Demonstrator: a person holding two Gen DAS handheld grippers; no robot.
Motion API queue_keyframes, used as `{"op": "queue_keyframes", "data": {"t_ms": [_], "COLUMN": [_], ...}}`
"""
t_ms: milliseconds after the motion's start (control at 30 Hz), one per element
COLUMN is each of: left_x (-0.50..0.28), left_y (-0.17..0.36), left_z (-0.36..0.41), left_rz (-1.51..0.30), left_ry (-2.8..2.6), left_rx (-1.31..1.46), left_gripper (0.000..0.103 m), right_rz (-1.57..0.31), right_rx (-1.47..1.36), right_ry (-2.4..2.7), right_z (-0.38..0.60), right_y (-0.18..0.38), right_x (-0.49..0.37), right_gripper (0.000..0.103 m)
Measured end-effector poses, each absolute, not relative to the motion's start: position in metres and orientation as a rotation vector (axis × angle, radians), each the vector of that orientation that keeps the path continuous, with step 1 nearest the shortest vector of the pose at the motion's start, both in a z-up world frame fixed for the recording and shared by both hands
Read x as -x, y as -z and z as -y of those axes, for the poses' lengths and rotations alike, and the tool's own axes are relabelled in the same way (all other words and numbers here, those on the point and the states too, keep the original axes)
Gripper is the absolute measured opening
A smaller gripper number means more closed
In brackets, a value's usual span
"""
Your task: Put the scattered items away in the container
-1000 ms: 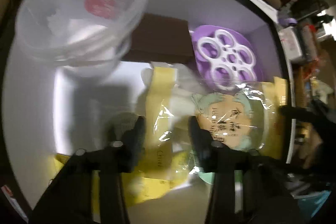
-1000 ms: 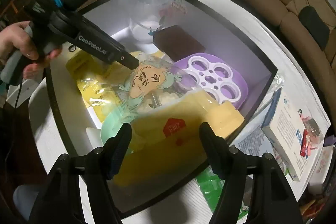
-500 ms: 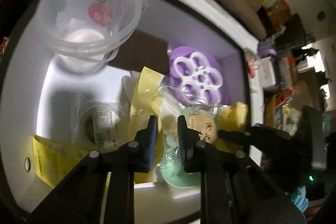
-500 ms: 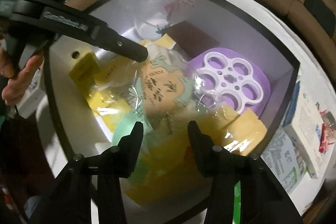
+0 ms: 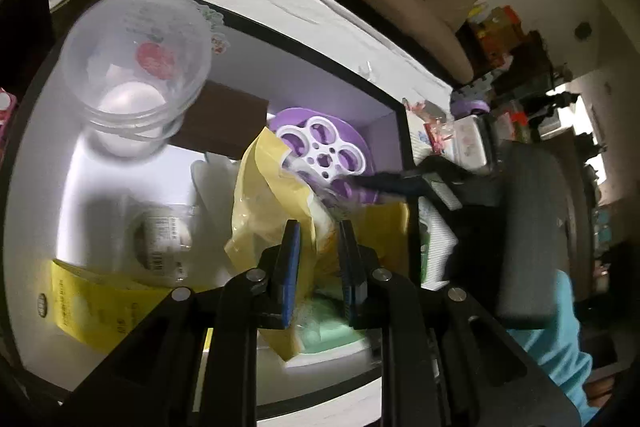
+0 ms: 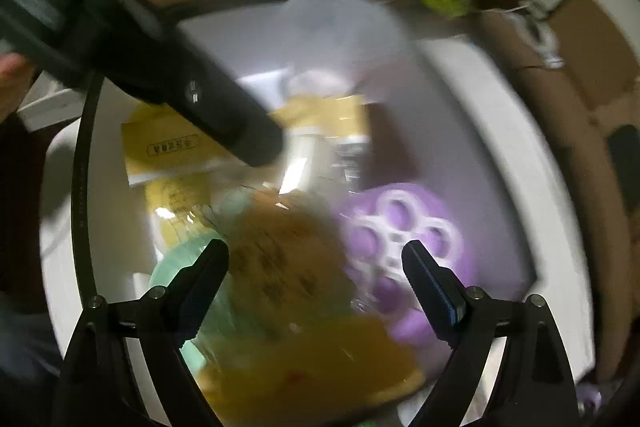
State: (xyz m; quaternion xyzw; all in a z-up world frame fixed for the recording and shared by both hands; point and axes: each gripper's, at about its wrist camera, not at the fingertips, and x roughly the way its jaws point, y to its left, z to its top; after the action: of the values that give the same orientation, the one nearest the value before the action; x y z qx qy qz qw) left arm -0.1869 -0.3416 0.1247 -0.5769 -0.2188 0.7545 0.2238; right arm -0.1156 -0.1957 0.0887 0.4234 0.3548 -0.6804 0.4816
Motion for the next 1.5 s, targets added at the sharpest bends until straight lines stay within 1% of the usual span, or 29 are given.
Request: {"op": "queue_keyframes", "data": {"t_ms": [67,100,133,167,200,267,367,600,667,733,767,833,867,933,967,1000,1033,1100,1167,1200,1233,1267,1333,1367,1400,1433,1500], "left_x": [0.189,0.19,0.191,0.192,0.192,0.191,0.187,0.159,0.156,0.152,0.15,0.143,0.139,0.135,0.135,0.136,0.139,0.15,0.164,0.169,0.172,0.174,0.174,0.173,0.171,0.17,0.168], "left_y": [-0.118,-0.114,-0.11,-0.105,-0.101,-0.098,-0.103,-0.153,-0.156,-0.15,-0.147,-0.143,-0.143,-0.147,-0.147,-0.147,-0.145,-0.135,-0.114,-0.102,-0.091,-0.081,-0.064,-0.055,-0.047,-0.041,-0.036], "left_z": [0.345,0.348,0.351,0.353,0.354,0.356,0.366,0.412,0.43,0.446,0.452,0.457,0.454,0.438,0.43,0.421,0.411,0.391,0.373,0.368,0.365,0.365,0.373,0.376,0.376,0.372,0.367], "left_rz": [0.624,0.646,0.663,0.68,0.697,0.699,0.722,0.698,0.63,0.535,0.519,0.491,0.458,0.362,0.331,0.303,0.273,0.219,0.111,0.049,-0.02,-0.072,-0.122,-0.157,-0.216,-0.278,-0.338], "left_ry": [-2.085,-2.076,-2.071,-2.06,-2.05,-2.054,-2.063,-2.184,-2.29,-2.414,-2.443,-2.458,-2.463,-2.471,-2.468,-2.46,-2.45,-2.416,-2.379,-2.373,-2.367,-2.36,-2.337,-2.326,-2.31,-2.295,-2.295], "left_rx": [1.599,1.601,1.605,1.608,1.61,1.612,1.589,1.524,1.586,1.694,1.721,1.75,1.752,1.726,1.718,1.712,1.712,1.739,1.822,1.877,1.93,1.97,2.045,2.087,2.114,2.131,2.149], "left_gripper": [0.015,0.015,0.015,0.015,0.015,0.015,0.015,0.015,0.016,0.016,0.016,0.016,0.016,0.016,0.016,0.016,0.019,0.019,0.019,0.019,0.021,0.021,0.021,0.021,0.013,0.013,0.013], "right_rz": [-0.839,-0.811,-0.773,-0.734,-0.724,-0.752,-0.721,-0.665,-0.703,-0.758,-0.796,-0.83,-0.803,-0.714,-0.641,-0.576,-0.547,-0.547,-0.578,-0.606,-0.654,-0.736,-0.844,-0.843,-0.835,-0.831,-0.832], "right_rx": [-1.056,-1.088,-1.117,-1.142,-1.147,-1.118,-1.104,-0.986,-0.953,-0.968,-0.981,-1.0,-0.994,-0.982,-1.002,-1.042,-1.095,-1.199,-1.233,-1.254,-1.283,-1.315,-1.347,-1.362,-1.372,-1.376,-1.362], "right_ry": [1.634,1.627,1.619,1.595,1.587,1.605,1.625,1.607,1.58,1.558,1.571,1.604,1.617,1.674,1.706,1.73,1.749,1.741,1.704,1.691,1.682,1.674,1.677,1.67,1.667,1.665,1.674], "right_z": [0.202,0.203,0.203,0.203,0.204,0.206,0.209,0.243,0.265,0.289,0.298,0.3,0.294,0.277,0.265,0.251,0.239,0.222,0.218,0.218,0.221,0.225,0.228,0.228,0.228,0.228,0.227], "right_y": [-0.08,-0.076,-0.074,-0.071,-0.069,-0.067,-0.069,-0.104,-0.103,-0.089,-0.082,-0.078,-0.082,-0.098,-0.107,-0.113,-0.114,-0.108,-0.099,-0.092,-0.083,-0.071,-0.053,-0.046,-0.042,-0.041,-0.044], "right_x": [0.125,0.13,0.134,0.137,0.136,0.131,0.13,0.119,0.109,0.101,0.097,0.095,0.097,0.104,0.113,0.122,0.128,0.134,0.13,0.126,0.122,0.119,0.114,0.114,0.115,0.115,0.113], "right_gripper": [0.09,0.086,0.079,0.054,0.052,0.051,0.049,0.048,0.049,0.053,0.057,0.058,0.057,0.063,0.07,0.073,0.073,0.073,0.072,0.071,0.069,0.065,0.064,0.064,0.063,0.063,0.063]}}
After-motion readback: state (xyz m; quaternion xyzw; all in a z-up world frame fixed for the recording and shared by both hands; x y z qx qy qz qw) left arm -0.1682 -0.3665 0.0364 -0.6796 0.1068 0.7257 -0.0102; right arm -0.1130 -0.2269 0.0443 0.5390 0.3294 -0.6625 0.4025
